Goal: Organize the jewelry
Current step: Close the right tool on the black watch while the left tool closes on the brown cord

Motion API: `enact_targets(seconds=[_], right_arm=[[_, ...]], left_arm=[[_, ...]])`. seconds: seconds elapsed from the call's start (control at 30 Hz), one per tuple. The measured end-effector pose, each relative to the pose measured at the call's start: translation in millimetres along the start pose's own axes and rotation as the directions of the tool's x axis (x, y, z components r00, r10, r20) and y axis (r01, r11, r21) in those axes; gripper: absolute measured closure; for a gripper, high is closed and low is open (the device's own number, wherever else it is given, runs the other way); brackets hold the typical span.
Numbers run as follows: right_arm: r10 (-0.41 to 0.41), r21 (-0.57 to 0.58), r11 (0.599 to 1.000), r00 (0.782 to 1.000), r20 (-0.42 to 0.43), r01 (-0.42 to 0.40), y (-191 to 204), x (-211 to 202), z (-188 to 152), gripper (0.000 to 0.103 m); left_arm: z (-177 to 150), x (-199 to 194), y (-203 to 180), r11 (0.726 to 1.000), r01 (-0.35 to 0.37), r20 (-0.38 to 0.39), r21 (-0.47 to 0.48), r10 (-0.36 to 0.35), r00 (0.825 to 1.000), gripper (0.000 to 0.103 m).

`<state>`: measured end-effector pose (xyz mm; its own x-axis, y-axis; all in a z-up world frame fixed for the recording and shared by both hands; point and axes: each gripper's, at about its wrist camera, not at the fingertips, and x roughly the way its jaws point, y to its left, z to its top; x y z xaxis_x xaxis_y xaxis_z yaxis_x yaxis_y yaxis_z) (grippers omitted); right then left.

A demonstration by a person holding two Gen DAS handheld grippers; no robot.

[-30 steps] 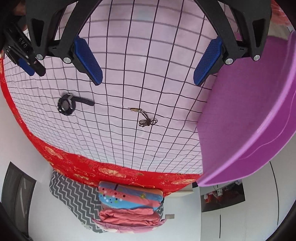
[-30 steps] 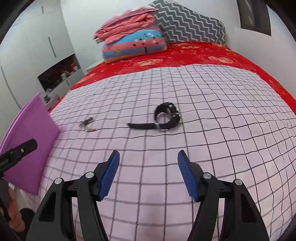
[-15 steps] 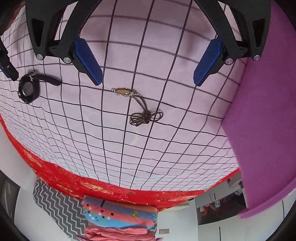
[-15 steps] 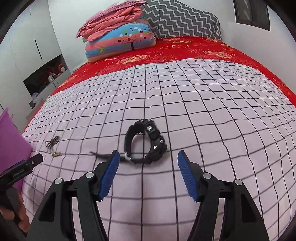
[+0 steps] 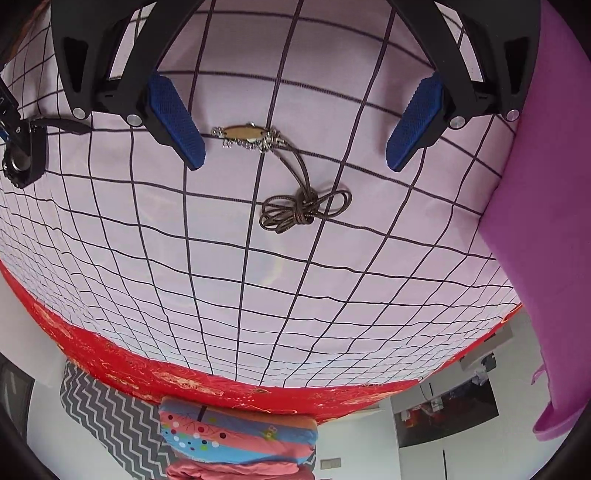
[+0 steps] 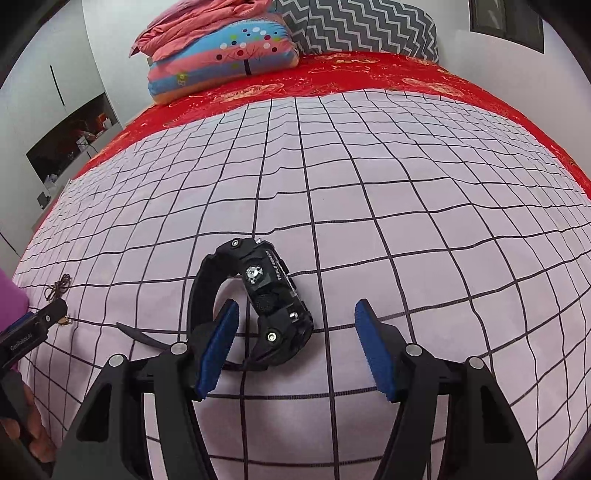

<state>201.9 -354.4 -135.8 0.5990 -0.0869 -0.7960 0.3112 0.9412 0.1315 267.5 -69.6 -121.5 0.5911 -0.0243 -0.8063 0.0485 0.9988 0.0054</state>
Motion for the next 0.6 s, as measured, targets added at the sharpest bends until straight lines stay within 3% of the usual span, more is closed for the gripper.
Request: enact_targets(seconds=[0.6], right_arm=[[-0.028, -0.061, 0.998, 1.000, -0.001, 0.028, 10.4, 9.7, 3.2, 0.040]], left_arm=[[17.1, 25.6, -0.2, 1.000, -0.023, 0.005, -0.003, 0.023, 1.000, 0.006]])
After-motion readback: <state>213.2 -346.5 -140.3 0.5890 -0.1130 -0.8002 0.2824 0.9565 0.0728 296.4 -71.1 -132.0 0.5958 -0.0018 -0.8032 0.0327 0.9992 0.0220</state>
